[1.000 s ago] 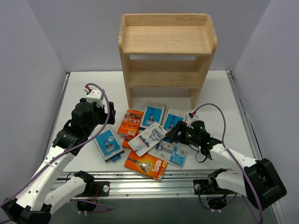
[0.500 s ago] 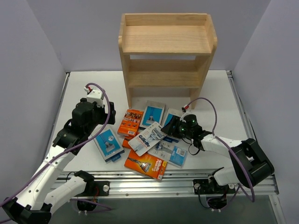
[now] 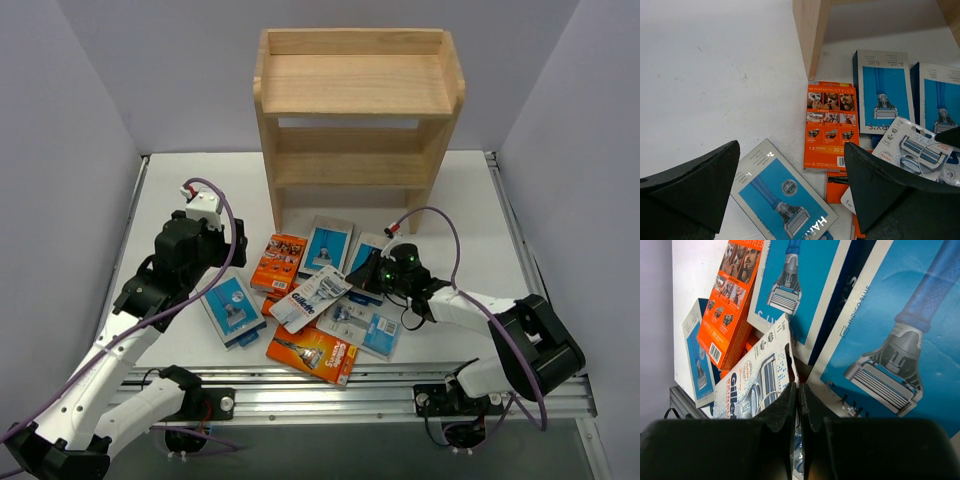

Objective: Place and organize the shaving razors onto the shelf

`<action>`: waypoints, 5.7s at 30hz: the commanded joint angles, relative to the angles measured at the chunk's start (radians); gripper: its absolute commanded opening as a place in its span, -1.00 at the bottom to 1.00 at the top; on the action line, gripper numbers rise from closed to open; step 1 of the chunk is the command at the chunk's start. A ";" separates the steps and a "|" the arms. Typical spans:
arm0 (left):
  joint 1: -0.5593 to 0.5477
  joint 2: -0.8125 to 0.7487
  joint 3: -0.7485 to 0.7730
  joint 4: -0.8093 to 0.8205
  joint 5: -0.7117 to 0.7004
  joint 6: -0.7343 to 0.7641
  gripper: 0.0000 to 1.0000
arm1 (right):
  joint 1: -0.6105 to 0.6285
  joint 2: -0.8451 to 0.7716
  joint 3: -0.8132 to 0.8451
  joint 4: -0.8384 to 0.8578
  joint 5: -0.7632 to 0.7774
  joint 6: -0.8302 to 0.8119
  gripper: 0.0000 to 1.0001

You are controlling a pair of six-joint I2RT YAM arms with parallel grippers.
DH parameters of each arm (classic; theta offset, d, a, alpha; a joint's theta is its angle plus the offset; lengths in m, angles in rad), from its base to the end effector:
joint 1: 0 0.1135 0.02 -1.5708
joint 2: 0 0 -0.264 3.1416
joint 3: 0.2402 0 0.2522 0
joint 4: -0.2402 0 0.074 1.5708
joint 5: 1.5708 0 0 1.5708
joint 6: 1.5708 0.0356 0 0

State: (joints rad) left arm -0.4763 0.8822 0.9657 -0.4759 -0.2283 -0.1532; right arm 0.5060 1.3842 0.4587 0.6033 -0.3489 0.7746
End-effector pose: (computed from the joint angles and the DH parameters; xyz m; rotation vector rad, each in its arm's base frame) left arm 0.1741 -0.0808 0.3560 0.1663 1.9502 -0.1911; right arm 0.2287 0.1406 0.1793 0.0165 2.0592 1.1680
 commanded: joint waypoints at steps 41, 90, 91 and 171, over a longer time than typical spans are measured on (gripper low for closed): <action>-0.123 -0.034 -0.045 0.220 0.736 0.046 0.88 | 0.037 -0.522 0.179 -0.028 -0.443 -0.241 -1.00; -0.291 -0.032 -0.016 0.142 0.135 0.084 -0.95 | 0.086 -0.539 0.314 -0.422 0.129 -0.216 0.38; -0.294 -0.034 -0.019 0.138 0.104 0.086 -0.95 | 0.086 -0.527 0.311 -0.421 0.131 -0.206 0.37; -0.165 -0.035 0.028 -0.017 -0.376 -0.011 0.88 | 0.687 0.310 0.211 0.292 0.358 0.284 -0.15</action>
State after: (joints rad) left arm -0.6491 0.8764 1.0080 -0.5560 -0.5491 -0.1703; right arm 1.1542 1.6112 0.5880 0.7116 -0.0177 1.0046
